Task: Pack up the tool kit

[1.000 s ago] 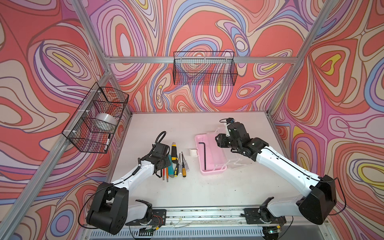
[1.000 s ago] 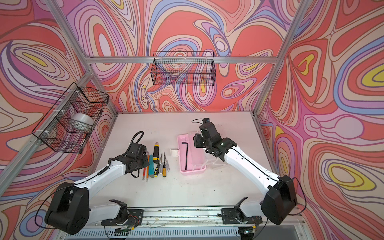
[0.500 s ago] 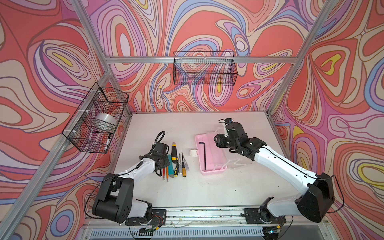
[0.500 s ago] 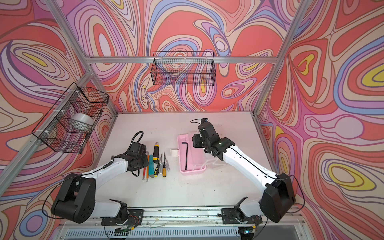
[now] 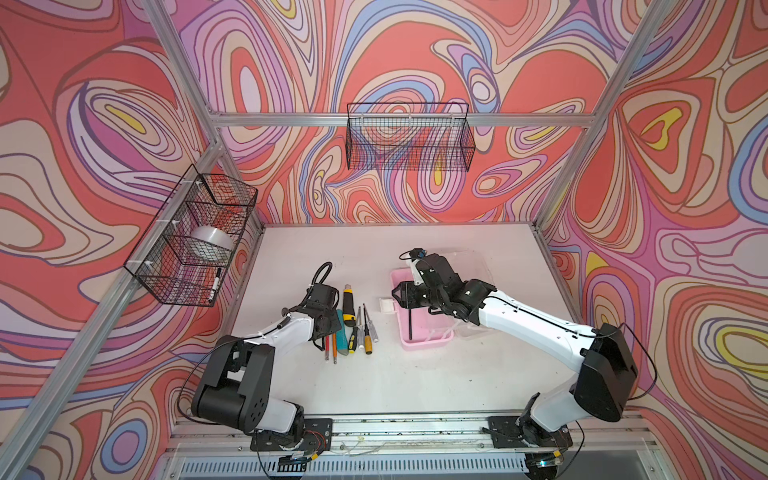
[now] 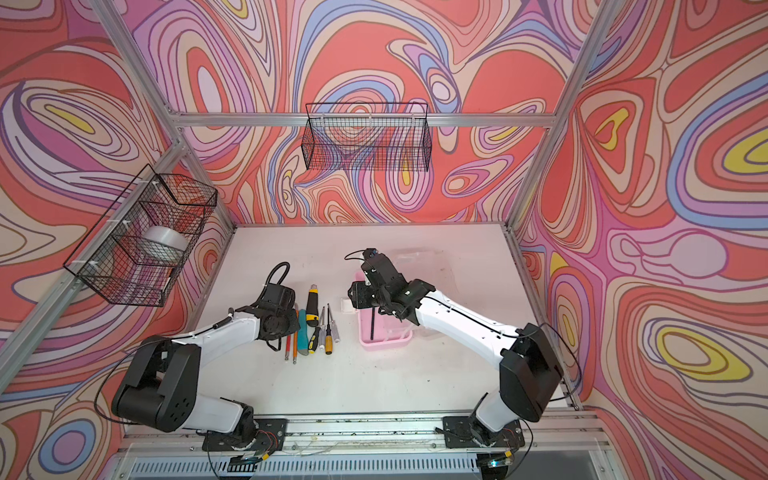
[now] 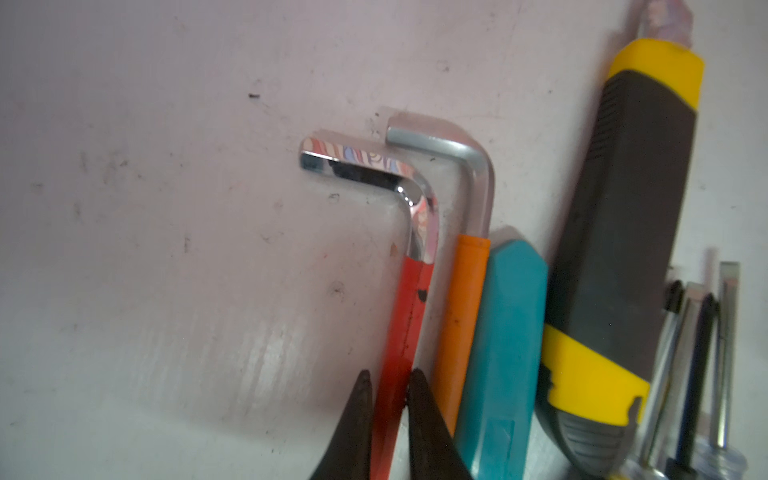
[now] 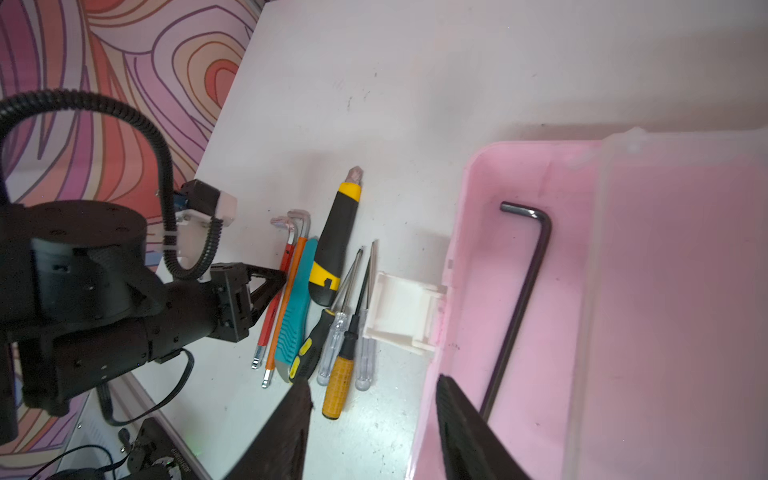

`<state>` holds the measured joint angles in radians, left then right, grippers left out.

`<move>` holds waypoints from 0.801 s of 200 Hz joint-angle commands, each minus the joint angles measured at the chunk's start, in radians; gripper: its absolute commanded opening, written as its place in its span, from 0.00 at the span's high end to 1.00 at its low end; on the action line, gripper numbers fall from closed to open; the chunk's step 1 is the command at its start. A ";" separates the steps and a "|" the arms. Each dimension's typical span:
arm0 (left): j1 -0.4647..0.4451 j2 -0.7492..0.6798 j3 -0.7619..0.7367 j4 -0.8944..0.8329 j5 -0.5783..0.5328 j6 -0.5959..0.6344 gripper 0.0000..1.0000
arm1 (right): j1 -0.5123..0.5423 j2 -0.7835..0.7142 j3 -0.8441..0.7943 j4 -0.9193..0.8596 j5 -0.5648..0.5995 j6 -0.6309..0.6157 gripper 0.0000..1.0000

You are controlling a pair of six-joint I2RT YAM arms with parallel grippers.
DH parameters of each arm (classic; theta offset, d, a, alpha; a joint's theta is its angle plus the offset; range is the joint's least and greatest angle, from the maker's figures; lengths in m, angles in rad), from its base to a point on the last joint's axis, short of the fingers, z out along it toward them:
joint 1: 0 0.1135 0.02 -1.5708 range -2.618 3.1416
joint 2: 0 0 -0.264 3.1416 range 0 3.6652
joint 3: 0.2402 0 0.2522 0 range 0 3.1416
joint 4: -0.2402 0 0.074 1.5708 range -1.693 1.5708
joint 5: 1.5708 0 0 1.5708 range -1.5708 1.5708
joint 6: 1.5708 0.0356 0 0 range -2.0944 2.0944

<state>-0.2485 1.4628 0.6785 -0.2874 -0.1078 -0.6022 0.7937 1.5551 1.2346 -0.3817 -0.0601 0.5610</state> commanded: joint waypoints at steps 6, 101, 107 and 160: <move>0.006 0.022 0.027 -0.014 -0.015 0.004 0.83 | 0.046 0.039 -0.011 0.066 -0.068 0.049 0.49; 0.006 0.037 0.043 -0.047 -0.018 0.004 0.87 | 0.064 0.053 -0.029 0.076 -0.058 0.057 0.49; 0.005 0.036 0.044 -0.048 -0.018 0.004 0.88 | 0.064 0.053 -0.030 0.079 -0.056 0.058 0.49; 0.005 0.016 0.047 -0.071 -0.029 0.008 1.00 | 0.064 0.050 -0.038 0.079 -0.044 0.057 0.49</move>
<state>-0.2485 1.4956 0.7067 -0.3054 -0.1165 -0.6018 0.8581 1.6085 1.2095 -0.3199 -0.1207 0.6151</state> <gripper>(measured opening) 0.104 0.513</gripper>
